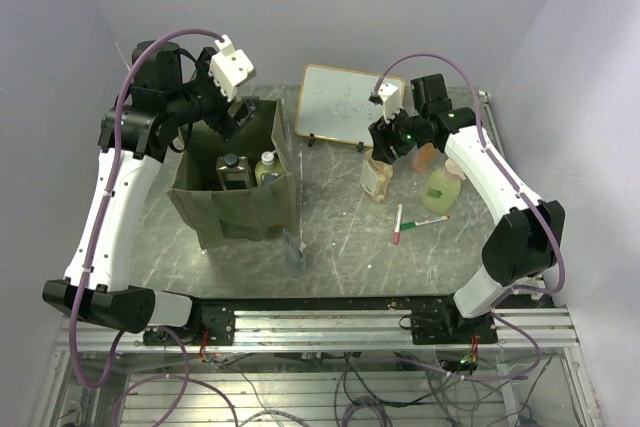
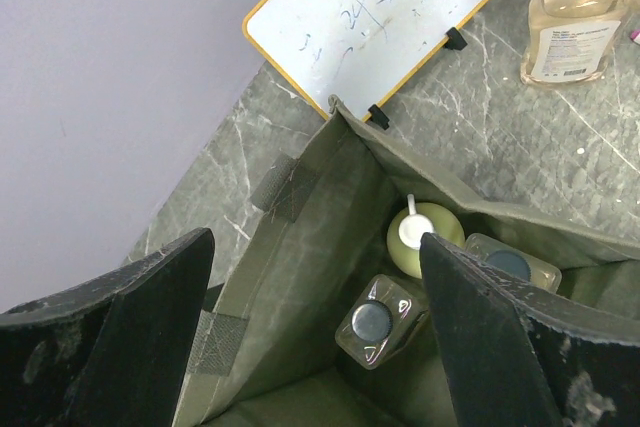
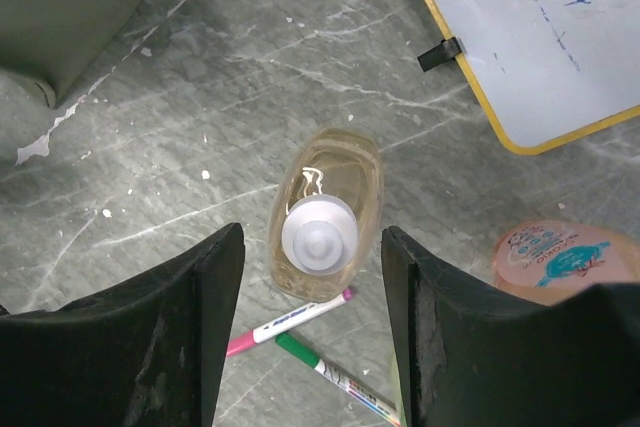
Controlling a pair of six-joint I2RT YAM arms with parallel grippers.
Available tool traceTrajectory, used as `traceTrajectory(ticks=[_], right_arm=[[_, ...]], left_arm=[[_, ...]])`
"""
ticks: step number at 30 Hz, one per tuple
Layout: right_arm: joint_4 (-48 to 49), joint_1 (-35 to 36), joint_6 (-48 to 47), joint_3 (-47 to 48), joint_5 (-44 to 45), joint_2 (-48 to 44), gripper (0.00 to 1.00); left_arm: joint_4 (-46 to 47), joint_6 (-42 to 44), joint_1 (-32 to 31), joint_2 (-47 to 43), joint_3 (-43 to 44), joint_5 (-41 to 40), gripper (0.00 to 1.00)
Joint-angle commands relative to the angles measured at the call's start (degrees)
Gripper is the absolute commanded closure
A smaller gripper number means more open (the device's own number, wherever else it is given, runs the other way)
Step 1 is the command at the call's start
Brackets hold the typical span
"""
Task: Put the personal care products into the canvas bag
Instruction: Move the care product at the center of the board.
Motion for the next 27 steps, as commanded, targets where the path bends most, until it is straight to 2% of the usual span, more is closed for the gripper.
traceTrajectory(ticks=[1,20,27], right_arm=[[0.14,0.72,1.34,1.64,1.33,1.22,0.44],[0.42,1.43,2.17,-0.06,1.86,2.21,0.59],[0.62,1.48,2.56,-0.67,2.35,2.16,0.59]], left_arm=[[-0.54,0.44,-0.39,-1.40,1.13,1.10,0.06],[-0.28,1.07,-0.37,-0.41,1.41,1.71,0.07],[-0.09,1.11,-0.39,0.03,1.96,1.76,0.07]])
